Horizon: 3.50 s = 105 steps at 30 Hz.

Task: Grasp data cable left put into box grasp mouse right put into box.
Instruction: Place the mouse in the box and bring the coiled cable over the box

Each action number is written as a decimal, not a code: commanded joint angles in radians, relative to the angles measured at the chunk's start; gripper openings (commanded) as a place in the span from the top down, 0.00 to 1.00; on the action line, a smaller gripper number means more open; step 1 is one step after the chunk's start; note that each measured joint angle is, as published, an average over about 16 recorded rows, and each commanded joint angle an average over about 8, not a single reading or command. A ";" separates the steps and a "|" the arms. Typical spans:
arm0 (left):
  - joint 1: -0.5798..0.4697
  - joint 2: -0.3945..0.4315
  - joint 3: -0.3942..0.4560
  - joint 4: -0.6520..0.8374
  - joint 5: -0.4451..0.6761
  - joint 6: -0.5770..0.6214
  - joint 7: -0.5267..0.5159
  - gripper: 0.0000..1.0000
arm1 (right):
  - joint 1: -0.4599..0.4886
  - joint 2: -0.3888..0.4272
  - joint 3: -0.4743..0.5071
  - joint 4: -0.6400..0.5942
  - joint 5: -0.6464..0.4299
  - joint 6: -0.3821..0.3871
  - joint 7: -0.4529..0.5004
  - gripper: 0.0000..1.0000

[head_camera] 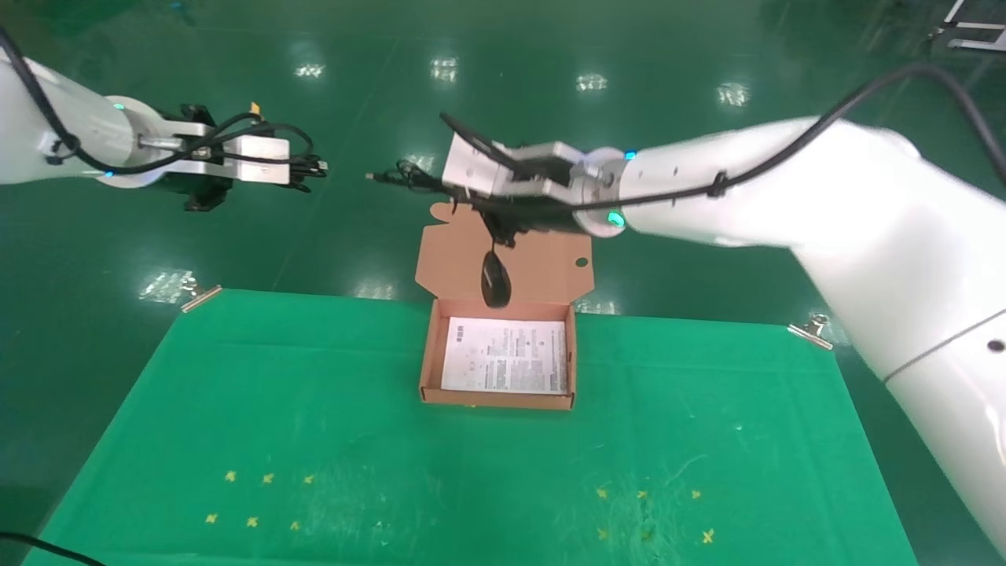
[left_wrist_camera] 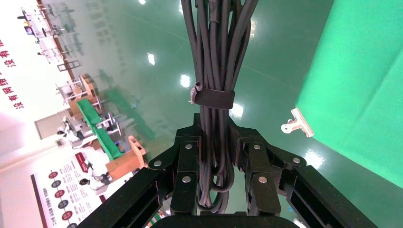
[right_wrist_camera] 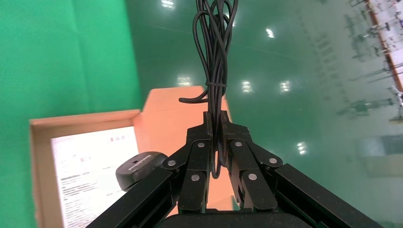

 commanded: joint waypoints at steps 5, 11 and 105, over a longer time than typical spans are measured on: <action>-0.004 0.005 0.002 0.012 0.004 0.001 0.002 1.00 | -0.019 -0.005 -0.115 -0.003 0.069 0.052 0.025 1.00; -0.004 0.006 0.002 0.016 0.003 -0.001 0.004 1.00 | -0.032 -0.008 -0.229 0.011 0.135 0.100 0.058 1.00; 0.317 0.219 0.180 0.160 -0.585 -0.465 0.491 1.00 | 0.250 0.457 -0.579 0.310 -0.026 0.145 0.585 0.00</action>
